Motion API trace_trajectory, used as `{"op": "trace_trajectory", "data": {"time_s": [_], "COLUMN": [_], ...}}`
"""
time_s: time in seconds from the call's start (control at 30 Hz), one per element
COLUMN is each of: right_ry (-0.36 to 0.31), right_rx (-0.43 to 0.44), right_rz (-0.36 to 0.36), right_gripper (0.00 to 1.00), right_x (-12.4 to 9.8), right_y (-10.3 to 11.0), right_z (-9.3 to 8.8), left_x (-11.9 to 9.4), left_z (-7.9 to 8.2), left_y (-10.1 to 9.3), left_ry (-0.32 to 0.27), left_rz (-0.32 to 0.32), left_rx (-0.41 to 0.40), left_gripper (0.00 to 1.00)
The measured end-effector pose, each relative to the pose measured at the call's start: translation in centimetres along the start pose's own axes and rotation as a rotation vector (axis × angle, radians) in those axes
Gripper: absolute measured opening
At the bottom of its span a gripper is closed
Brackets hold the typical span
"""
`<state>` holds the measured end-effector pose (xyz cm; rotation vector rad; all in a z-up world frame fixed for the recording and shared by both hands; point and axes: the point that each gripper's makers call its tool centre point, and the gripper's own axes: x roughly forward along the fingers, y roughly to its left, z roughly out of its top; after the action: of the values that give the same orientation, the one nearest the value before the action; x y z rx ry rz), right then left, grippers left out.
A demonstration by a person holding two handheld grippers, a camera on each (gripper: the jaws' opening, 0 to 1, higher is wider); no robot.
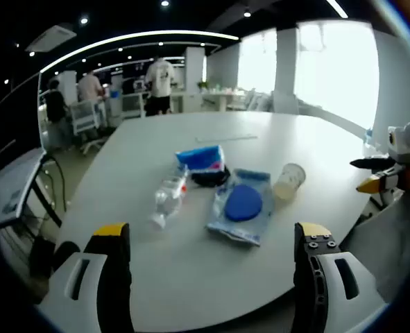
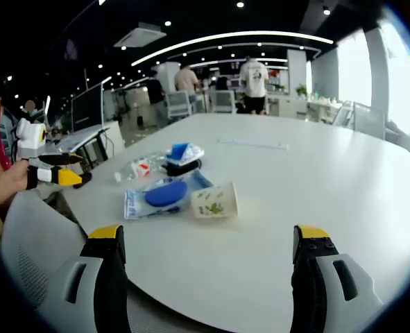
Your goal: Arrange the tabletop items into an orderly group along one side of the table until the central work area is clear of visible clutter.
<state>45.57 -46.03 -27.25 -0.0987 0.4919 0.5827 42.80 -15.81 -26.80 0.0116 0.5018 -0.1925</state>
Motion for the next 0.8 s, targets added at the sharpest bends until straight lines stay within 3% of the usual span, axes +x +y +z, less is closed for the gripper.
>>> {"op": "trace_trajectory", "data": {"time_s": [0.8], "right_ry": [0.01], "right_rx": [0.001], "right_rz": [0.0], "right_gripper": [0.98], "right_x": [0.05], "right_y": [0.22], "right_z": [-0.24], "left_x": [0.05], "left_z": [-0.32], "left_y": [0.2], "left_ry": [0.004], "left_rz": [0.001], "left_rx": [-0.025], "left_gripper": [0.95]}}
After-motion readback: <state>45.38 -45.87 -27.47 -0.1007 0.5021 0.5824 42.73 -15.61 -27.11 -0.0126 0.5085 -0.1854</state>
